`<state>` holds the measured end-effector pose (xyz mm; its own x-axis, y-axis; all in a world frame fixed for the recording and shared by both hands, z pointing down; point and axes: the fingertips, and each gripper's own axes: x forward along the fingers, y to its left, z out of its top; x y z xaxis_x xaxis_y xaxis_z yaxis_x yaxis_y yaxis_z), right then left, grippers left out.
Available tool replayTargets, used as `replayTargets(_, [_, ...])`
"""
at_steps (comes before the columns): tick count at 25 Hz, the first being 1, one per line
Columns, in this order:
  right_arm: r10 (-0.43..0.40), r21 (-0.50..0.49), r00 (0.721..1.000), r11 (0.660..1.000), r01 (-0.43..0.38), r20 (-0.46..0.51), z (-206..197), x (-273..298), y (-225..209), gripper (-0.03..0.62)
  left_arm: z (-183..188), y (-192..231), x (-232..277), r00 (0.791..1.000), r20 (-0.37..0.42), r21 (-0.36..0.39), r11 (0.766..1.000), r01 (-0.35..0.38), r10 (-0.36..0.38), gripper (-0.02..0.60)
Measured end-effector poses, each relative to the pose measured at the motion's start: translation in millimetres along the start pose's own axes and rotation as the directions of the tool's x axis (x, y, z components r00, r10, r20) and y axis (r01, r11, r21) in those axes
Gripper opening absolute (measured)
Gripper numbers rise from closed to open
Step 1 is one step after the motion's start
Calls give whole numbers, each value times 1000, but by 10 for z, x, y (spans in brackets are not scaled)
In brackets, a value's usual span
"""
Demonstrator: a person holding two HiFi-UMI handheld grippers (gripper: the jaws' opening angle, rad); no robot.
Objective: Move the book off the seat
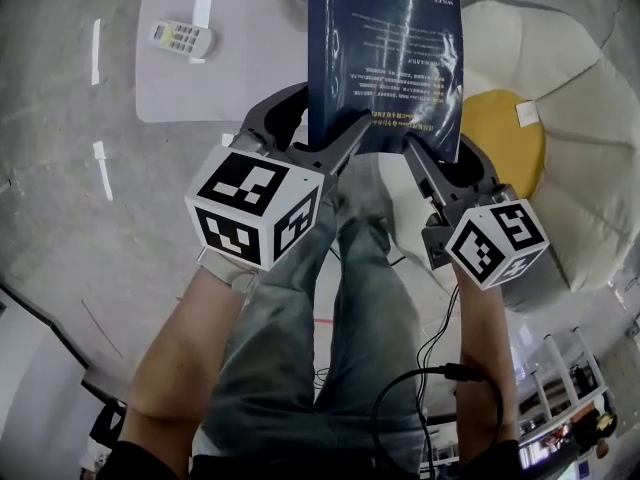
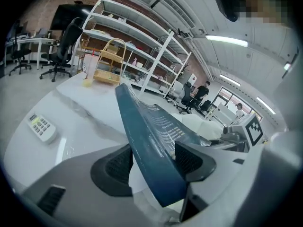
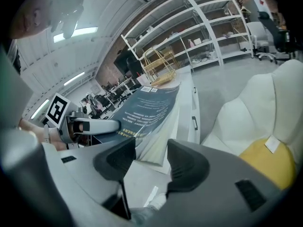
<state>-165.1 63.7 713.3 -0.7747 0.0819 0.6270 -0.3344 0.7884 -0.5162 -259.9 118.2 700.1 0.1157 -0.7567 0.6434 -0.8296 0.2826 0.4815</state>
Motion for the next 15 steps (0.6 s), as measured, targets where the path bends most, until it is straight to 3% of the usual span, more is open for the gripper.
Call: replayTargets(15, [-39,13,998,999,40,-54,-55,35,-100,219,-156,87,177,996,-92,7,1000,-18,18,281])
